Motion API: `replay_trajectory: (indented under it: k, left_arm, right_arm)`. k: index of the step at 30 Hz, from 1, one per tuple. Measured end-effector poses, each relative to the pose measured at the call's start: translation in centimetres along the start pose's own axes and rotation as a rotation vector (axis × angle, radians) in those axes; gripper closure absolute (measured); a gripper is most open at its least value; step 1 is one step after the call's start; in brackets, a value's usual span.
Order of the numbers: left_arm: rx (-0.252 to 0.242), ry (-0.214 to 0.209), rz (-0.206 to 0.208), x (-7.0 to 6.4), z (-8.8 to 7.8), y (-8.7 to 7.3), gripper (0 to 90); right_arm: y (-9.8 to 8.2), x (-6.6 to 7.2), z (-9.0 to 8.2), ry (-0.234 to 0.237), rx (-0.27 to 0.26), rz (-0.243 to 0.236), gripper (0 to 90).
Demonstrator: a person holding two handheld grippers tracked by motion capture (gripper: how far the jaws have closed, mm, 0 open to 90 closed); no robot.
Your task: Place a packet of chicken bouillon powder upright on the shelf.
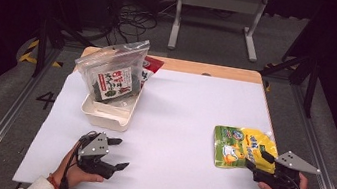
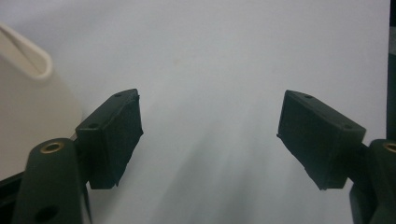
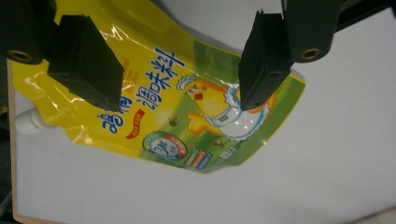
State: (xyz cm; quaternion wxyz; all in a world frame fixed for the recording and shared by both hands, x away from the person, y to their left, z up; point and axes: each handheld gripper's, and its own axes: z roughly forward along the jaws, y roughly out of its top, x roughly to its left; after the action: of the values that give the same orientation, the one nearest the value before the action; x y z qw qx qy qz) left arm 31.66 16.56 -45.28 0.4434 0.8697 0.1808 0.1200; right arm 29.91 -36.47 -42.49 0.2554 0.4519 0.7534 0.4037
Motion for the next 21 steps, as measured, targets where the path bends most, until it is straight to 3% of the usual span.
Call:
replay_trajectory:
  k: [6, 11, 21]
  left_arm:
    - [0.033, -0.029, 0.03, -0.3, 0.8, 0.1, 22.2]
    - [0.036, -0.041, 0.031, -0.1, 0.9, 0.1, 20.2]
    - [0.041, -0.055, 0.048, -0.3, 0.9, 0.2, 19.5]
  right_arm:
    - [-0.7, -0.6, -0.2, -0.018, 0.014, 0.02, 29.7]
    - [-1.3, -1.0, 0.0, -0.043, 0.036, 0.028, 26.7]
    - [-2.2, -2.9, 0.0, -0.094, 0.042, 0.126, 21.4]
